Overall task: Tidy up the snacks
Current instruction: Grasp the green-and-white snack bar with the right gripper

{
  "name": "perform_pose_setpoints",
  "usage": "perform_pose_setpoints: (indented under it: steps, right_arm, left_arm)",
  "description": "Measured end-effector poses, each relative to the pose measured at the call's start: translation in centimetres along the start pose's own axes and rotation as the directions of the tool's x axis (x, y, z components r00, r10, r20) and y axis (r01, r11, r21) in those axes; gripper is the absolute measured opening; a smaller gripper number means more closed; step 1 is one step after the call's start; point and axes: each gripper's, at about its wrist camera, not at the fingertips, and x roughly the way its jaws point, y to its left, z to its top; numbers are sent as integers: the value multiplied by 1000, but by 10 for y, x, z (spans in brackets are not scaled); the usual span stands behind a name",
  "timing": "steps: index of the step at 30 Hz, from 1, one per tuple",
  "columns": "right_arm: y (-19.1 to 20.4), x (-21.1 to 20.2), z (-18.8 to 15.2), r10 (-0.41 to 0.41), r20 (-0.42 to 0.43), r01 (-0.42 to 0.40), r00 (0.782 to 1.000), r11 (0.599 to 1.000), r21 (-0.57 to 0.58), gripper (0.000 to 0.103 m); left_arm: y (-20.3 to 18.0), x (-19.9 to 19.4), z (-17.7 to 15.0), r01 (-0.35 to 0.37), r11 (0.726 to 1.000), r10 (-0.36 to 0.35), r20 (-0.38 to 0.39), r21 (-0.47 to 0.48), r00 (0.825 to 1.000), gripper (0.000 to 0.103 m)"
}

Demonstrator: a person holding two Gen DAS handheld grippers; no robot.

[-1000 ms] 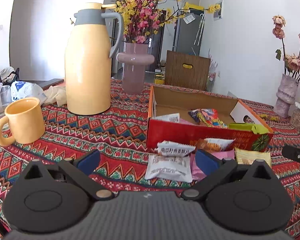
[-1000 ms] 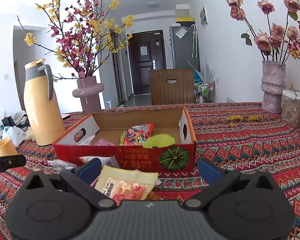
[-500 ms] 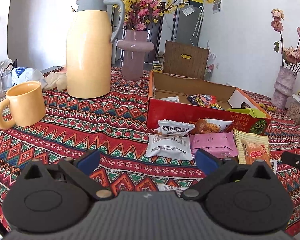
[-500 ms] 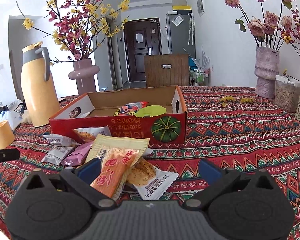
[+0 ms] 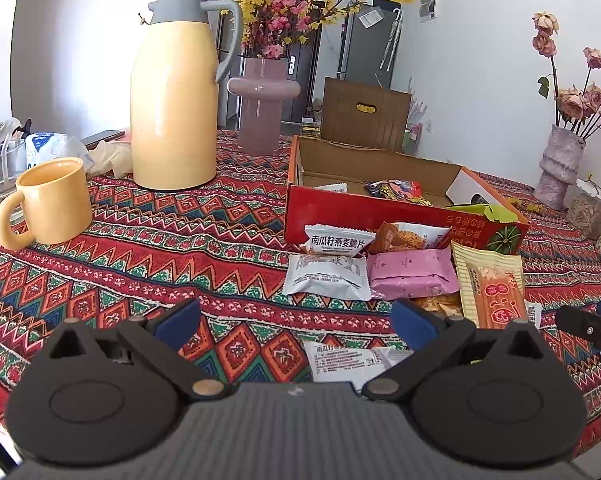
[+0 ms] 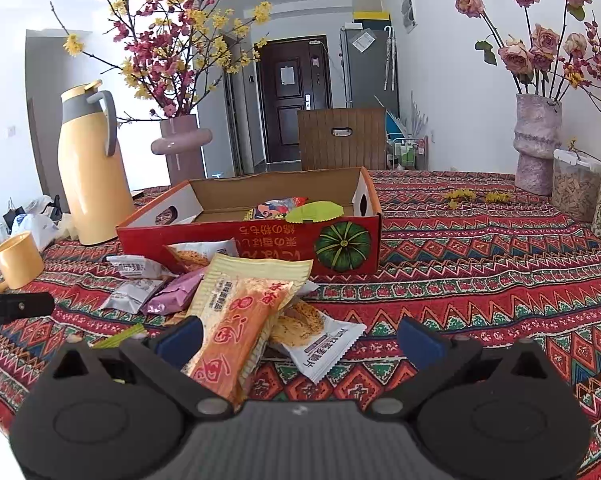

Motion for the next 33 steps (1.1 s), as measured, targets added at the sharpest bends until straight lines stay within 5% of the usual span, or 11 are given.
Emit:
perform_pose_setpoints:
  steps: [7,16,33]
  right_arm:
    - [21,-14,-18,58,-21,-59,998,997,-41,99]
    - [53,-23,-36,142,-70,-148,987,985,-91,61]
    - [70,2,-44,148,-141,-166,979,978,-124,51]
  left_arm:
    - [-2,-12,-15,21,1000,-20,-23,5,1000,103]
    - [-6,-26,-30,61,998,-60,-42,31,997,103]
    - [17,-27,-35,84,996,-85,-40,-27,996,103]
